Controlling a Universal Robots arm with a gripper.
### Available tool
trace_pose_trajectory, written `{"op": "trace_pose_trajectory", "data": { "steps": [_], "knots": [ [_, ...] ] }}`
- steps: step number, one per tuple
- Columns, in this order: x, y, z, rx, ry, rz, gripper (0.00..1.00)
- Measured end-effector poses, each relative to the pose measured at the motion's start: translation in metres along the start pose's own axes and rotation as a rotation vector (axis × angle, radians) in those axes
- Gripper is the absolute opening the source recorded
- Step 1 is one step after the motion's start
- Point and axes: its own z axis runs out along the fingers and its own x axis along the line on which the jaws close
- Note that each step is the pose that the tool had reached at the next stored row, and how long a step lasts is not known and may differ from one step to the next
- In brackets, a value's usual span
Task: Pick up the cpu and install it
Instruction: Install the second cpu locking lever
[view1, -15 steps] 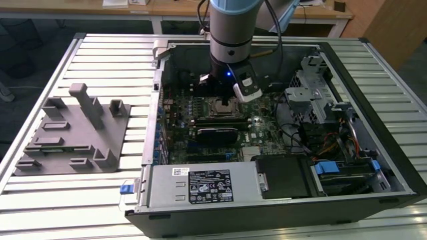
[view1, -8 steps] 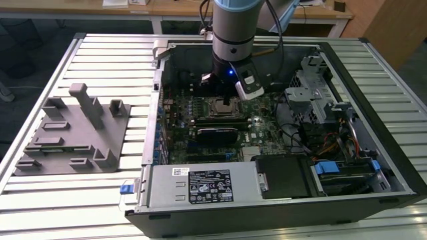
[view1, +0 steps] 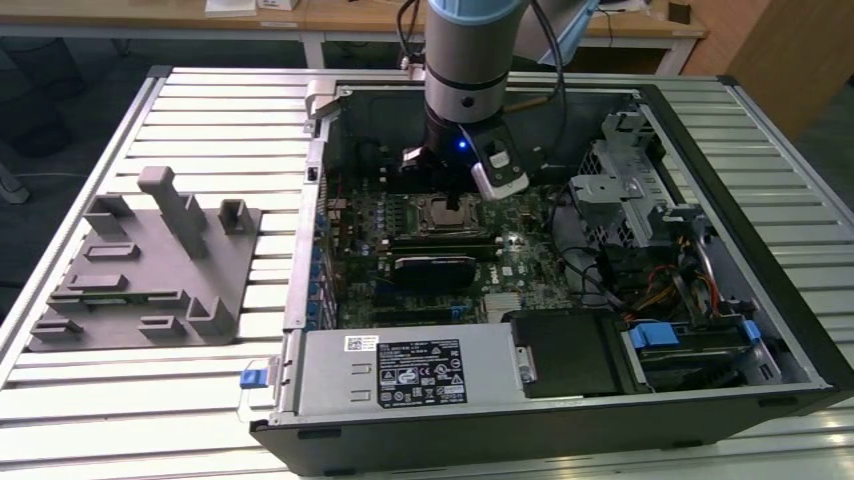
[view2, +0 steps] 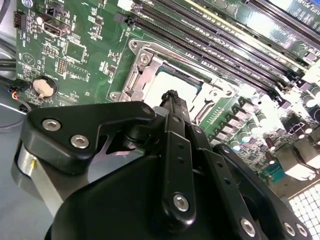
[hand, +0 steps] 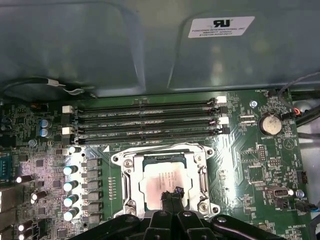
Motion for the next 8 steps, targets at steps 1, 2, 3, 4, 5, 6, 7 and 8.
{"op": "trace_pose_trajectory", "data": {
  "steps": [1,2,3,4,5,6,7,8],
  "knots": [
    [0.0,0.0003,0.0003,-0.0002,0.0006,-0.004,0.11],
    [0.0001,0.0007,0.0007,-0.0003,0.0011,-0.008,0.11],
    [0.0002,0.0013,0.0011,-0.0002,0.0016,-0.011,0.11],
    [0.0001,0.0017,0.0014,-0.0004,0.0018,-0.013,0.11],
    [-0.0002,0.0018,0.0016,-0.0007,0.0019,-0.013,0.11],
    [-0.0011,0.0021,0.0018,-0.0005,0.0024,-0.014,0.11],
    [-0.0018,0.0023,0.002,-0.0006,0.0025,-0.014,0.11],
    [-0.0019,0.0024,0.0021,-0.0005,0.0026,-0.014,0.11]
  ]
}}
